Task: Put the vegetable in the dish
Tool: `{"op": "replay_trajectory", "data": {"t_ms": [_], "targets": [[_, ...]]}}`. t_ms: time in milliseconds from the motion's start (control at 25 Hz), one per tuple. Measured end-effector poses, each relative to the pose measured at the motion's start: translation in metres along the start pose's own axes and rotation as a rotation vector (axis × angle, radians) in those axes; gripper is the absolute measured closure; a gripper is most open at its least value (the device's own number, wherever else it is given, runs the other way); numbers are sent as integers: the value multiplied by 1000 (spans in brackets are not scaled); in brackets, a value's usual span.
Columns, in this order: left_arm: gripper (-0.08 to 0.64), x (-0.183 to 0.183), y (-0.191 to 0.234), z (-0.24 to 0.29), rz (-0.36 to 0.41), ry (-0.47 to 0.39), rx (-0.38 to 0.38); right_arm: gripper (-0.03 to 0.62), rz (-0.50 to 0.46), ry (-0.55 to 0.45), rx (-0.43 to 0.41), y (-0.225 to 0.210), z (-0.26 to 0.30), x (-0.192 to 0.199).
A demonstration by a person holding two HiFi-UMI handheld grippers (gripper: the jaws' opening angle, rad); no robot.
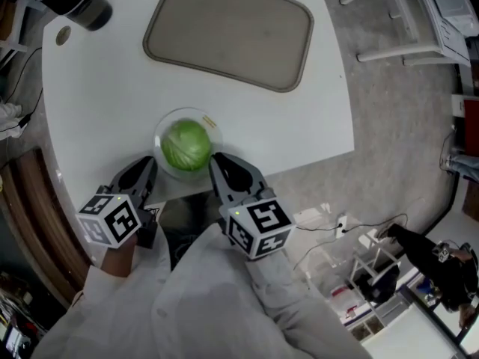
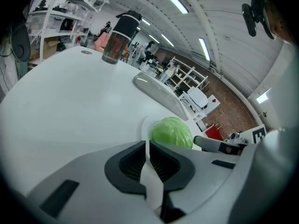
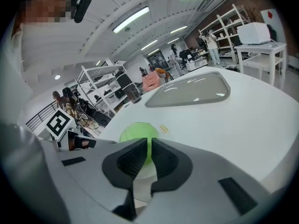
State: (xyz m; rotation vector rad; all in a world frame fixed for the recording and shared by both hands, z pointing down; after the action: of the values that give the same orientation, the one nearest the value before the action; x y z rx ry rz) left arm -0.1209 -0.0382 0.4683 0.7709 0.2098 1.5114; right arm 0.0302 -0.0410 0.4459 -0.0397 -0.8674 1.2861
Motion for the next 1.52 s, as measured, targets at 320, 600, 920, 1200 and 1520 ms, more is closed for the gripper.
{"op": "replay_trajectory", "data": {"t_ms": [320,600,920,1200,1520], "targets": [[549,4,5,7,-25,21,8,574,18,39,78,-16,3,10],[535,10,5,9,-37,33,18,494,45,82,83,-16,10,26],[491,18,-1,15,-58,70,43,471,71,107,90,-21,13,32],[488,19,-1,15,-78,74,48,460,87,120,99,-24,16,34],[486,21,-1,14,-107,91,56,460,95,124,96,-23,18,34]]}}
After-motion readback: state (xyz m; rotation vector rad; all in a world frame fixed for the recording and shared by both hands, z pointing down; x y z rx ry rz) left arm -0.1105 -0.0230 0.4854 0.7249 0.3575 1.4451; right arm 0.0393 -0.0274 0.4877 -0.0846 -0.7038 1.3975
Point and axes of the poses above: the fingertips, and each gripper's own axes: z forward along the fingers, y to its left, x out of its underside, the point moved 2 cm from there along -z, backward along the fingers, and after that the axes turned 12 degrees about y, right-handed, at the moved point
